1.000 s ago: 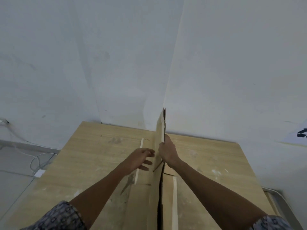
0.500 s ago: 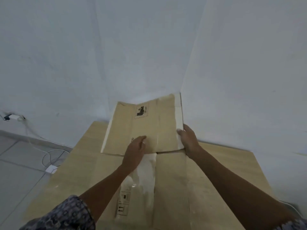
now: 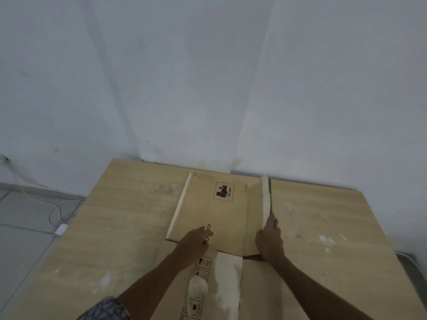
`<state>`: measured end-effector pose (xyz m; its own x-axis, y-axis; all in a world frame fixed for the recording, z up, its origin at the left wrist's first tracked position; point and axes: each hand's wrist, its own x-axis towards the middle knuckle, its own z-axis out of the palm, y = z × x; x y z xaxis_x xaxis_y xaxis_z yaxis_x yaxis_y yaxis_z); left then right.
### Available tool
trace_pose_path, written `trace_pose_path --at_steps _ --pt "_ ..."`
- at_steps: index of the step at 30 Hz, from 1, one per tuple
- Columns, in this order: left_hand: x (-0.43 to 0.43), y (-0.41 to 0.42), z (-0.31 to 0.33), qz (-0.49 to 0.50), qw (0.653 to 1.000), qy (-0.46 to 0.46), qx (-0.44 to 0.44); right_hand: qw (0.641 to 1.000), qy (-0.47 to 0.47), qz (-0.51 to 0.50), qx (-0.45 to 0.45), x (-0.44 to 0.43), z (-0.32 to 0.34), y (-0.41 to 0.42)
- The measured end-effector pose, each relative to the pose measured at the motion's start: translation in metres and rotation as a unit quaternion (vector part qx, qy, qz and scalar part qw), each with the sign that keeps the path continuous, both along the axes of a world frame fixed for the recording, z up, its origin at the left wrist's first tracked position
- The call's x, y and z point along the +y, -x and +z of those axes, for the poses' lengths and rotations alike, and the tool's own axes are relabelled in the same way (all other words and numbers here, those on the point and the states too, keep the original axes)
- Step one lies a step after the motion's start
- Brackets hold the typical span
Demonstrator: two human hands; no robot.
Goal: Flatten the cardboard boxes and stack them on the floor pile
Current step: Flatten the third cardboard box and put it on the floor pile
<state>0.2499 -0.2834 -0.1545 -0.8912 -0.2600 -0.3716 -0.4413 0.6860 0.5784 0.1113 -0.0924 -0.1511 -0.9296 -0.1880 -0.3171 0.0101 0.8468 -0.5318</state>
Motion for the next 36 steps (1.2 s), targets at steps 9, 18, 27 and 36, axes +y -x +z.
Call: trace_pose_path --at_steps 9,18,27,36 --pt "-0.012 0.018 -0.065 -0.14 0.956 0.142 -0.214 0.951 -0.134 0.277 -0.023 -0.021 -0.078 -0.032" --pt "-0.031 0.064 -0.065 -0.184 0.956 0.172 -0.152 0.938 -0.196 0.286 -0.014 -0.024 -0.113 -0.04" --pt "-0.029 0.114 -0.063 -0.164 0.951 0.242 -0.103 0.968 -0.198 0.151 0.031 -0.059 -0.117 -0.004" --pt "-0.049 0.167 -0.071 -0.172 0.952 0.185 -0.172 0.96 -0.215 0.153 0.099 -0.071 -0.124 0.074"
